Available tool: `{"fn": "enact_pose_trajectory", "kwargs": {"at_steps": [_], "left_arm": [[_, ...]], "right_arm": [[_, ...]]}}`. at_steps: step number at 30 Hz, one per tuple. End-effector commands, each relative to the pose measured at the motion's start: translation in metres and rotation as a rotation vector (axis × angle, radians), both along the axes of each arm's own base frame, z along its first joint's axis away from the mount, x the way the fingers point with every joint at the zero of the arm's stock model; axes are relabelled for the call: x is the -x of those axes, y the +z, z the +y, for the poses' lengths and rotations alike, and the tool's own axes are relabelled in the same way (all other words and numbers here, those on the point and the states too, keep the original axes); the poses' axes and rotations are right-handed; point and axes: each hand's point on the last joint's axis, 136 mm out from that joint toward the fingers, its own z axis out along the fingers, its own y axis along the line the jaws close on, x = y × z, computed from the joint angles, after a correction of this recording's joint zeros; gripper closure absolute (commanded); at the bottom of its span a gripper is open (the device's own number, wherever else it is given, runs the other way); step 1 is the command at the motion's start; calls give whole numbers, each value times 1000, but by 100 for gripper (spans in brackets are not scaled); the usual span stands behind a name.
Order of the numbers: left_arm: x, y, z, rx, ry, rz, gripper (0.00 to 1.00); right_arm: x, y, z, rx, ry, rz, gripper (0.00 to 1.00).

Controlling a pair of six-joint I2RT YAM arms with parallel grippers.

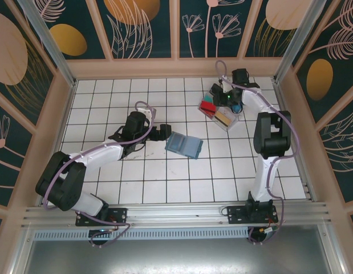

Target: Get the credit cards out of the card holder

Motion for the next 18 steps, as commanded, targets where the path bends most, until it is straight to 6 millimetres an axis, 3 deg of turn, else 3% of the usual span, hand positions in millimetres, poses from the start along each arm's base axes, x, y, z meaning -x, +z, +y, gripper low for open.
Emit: {"fn": "enact_pose_trajectory", "kwargs": {"at_steps": [1, 8, 18], "left_arm": [[-1, 2, 3, 6, 10, 3, 1], [0, 1, 6, -1, 15, -1, 1], [0, 0, 6, -5, 18, 0, 1]], "right_arm": [[1, -11, 6, 21, 34, 29, 73], [-4, -13, 5, 32, 33, 30, 76], [4, -15, 7, 74, 88, 29, 79]]}}
